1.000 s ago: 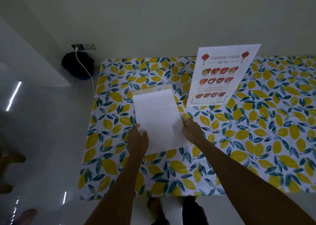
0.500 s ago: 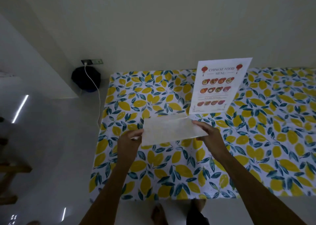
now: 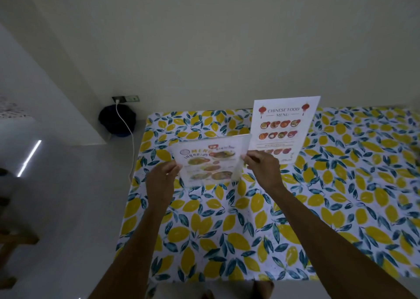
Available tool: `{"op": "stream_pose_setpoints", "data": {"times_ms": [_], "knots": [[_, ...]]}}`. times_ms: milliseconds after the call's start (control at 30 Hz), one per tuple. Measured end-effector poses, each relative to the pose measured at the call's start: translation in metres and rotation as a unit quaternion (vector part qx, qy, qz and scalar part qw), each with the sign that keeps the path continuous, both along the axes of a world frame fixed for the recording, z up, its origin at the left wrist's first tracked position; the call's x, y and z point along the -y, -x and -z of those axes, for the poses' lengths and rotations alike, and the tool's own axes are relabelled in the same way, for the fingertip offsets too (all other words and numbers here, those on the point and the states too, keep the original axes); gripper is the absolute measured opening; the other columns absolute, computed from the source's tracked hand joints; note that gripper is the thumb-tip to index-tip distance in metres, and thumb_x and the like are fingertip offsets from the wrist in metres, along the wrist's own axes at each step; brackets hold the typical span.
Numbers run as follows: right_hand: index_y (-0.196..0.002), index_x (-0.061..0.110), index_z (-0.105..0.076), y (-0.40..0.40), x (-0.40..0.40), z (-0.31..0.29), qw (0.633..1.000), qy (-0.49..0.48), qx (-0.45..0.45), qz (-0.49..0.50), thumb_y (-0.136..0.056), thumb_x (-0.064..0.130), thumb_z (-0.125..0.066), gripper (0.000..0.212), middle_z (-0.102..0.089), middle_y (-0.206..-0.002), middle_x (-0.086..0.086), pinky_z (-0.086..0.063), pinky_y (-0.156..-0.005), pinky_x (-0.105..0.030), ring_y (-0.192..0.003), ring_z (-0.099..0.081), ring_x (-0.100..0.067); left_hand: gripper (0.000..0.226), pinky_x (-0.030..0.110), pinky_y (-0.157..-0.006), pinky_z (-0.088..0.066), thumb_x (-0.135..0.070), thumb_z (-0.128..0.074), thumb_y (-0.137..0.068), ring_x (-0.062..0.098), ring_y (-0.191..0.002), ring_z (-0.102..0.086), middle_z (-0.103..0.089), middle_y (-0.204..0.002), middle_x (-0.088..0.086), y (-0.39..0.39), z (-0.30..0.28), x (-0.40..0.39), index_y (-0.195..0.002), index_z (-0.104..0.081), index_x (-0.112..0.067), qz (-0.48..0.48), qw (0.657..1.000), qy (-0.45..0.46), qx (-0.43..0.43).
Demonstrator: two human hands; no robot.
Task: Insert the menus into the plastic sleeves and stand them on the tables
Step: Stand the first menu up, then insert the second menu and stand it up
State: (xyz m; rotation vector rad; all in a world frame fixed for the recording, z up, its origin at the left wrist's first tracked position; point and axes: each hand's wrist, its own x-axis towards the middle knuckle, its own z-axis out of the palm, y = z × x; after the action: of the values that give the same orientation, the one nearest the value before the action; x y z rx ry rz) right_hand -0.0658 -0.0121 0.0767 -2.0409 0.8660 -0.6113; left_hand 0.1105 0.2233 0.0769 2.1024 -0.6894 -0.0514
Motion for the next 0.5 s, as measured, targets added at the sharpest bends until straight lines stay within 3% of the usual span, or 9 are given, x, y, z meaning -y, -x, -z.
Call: {"op": "stream_pose_setpoints", "data": {"times_ms": [67, 133, 200, 367, 500], "knots": [[-0.092, 0.013, -0.076, -0.013, 0.006, -0.003, 0.999, 0.035, -0.008, -0.021, -0.092, 0.031, -0.064, 0.022, -0.073, -0.077, -0.004, -0.047, -0.064, -0.016, -0.064, -0.061, -0.007, 0.031, 0.017, -0.054, -0.032, -0.025, -0.065, -0.093, 0.003, -0.053, -0.049, -0.050, -0.054, -0.002, -0.013, -0.005, 0.006, -0.064, -0.056, -0.021, -0.017, 0.999, -0.025, -0.016], [-0.090, 0.011, -0.076, -0.024, 0.011, -0.004, 0.997, 0.065, -0.020, -0.034, -0.094, 0.029, -0.062, 0.023, -0.071, -0.074, -0.007, -0.042, -0.063, -0.025, -0.062, -0.059, -0.014, 0.033, 0.023, -0.052, -0.032, -0.032, -0.062, -0.093, 0.007, -0.052, -0.047, -0.052, -0.056, 0.004, -0.025, -0.008, 0.012, -0.066, -0.058, -0.014, -0.028, 0.998, -0.057, -0.029], [-0.091, 0.009, -0.077, -0.033, 0.016, -0.004, 0.996, 0.081, -0.034, -0.032, -0.094, 0.027, -0.061, 0.024, -0.072, -0.077, -0.009, -0.042, -0.064, -0.027, -0.064, -0.059, -0.017, 0.033, 0.030, -0.054, -0.035, -0.032, -0.063, -0.092, 0.017, -0.057, -0.055, -0.059, -0.060, 0.003, -0.033, -0.008, 0.018, -0.067, -0.060, -0.011, -0.033, 0.997, -0.076, -0.008], [-0.096, 0.007, -0.077, -0.044, 0.025, -0.005, 0.993, 0.102, -0.048, -0.028, -0.093, 0.022, -0.062, 0.021, -0.076, -0.085, -0.011, -0.039, -0.065, -0.022, -0.071, -0.066, -0.020, 0.025, 0.041, -0.061, -0.048, -0.031, -0.063, -0.091, 0.023, -0.065, -0.063, -0.069, -0.070, 0.006, -0.042, -0.005, 0.032, -0.074, -0.067, -0.013, -0.053, 0.996, -0.076, -0.010], [-0.096, 0.004, -0.075, -0.050, 0.026, 0.000, 0.988, 0.138, -0.067, -0.027, -0.094, 0.020, -0.061, 0.021, -0.074, -0.088, -0.015, -0.034, -0.064, -0.020, -0.075, -0.066, -0.025, 0.031, 0.039, -0.054, -0.040, -0.032, -0.055, -0.095, 0.024, -0.061, -0.058, -0.063, -0.068, 0.006, -0.046, 0.005, 0.037, -0.072, -0.058, -0.011, -0.042, 0.992, -0.113, 0.040]]}}
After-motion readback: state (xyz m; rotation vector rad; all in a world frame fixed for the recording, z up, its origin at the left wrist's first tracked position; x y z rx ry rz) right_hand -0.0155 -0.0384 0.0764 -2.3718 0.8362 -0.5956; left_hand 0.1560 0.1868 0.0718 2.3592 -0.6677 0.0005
